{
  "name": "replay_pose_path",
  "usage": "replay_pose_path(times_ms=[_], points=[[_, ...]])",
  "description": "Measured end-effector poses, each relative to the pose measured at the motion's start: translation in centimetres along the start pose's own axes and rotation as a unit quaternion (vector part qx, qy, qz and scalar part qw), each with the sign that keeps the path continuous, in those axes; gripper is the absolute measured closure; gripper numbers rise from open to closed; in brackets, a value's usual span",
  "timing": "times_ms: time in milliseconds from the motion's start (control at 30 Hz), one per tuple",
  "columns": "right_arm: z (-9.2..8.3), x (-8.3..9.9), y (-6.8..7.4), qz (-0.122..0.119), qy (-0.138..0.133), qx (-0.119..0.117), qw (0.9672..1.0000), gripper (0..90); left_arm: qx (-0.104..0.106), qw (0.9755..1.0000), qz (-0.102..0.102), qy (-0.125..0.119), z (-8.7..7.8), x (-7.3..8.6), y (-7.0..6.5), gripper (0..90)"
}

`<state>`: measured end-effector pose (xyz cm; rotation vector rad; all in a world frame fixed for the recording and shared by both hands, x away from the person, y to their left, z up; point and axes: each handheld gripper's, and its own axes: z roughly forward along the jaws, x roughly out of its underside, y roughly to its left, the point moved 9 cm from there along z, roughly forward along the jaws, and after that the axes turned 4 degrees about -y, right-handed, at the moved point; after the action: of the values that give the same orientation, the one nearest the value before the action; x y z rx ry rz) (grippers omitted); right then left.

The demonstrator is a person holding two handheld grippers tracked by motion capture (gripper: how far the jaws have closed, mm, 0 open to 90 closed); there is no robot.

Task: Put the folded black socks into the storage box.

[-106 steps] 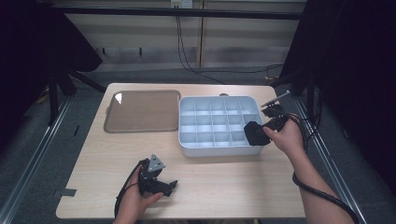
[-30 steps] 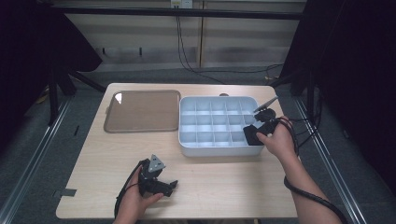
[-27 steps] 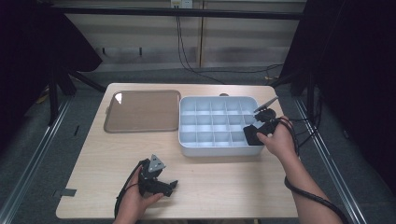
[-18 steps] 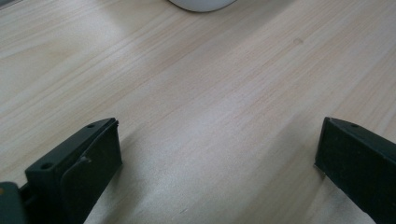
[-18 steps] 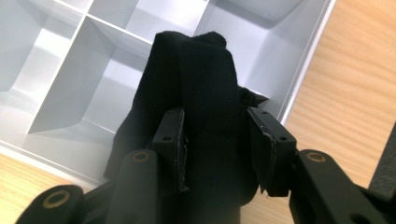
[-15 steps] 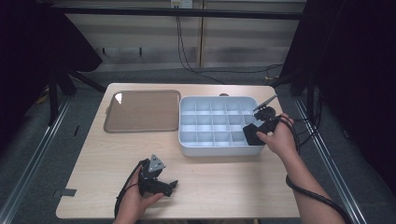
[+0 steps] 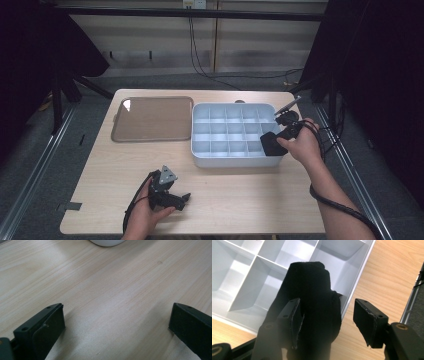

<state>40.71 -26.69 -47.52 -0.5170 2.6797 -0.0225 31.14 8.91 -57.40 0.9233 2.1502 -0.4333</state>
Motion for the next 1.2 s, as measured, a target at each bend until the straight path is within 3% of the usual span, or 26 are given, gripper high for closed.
replay_pose_path(times_ms=[233, 600, 900, 1200], points=[[-0.7, -0.2, 0.1, 0.016, 0.002, -0.024, 0.9996, 39.8, -0.002, 1.0, 0.003, 0.001, 0.0, 0.0, 0.1, 0.0], [-2.0, -1.3, 0.8, 0.011, 0.01, -0.035, 0.9993, 48.9, -0.002, 1.0, 0.002, 0.002, 0.0, 0.0, 0.1, 0.0], [-3.2, -1.9, 1.2, -0.008, 0.034, -0.045, 0.9984, 64.9, -0.002, 1.0, 0.002, 0.002, 0.0, 0.0, 0.1, 0.0], [-4.0, -2.3, 1.3, -0.01, 0.043, -0.058, 0.9974, 76.2, -0.002, 1.0, 0.003, 0.002, 0.0, 0.0, 0.1, 0.0]])
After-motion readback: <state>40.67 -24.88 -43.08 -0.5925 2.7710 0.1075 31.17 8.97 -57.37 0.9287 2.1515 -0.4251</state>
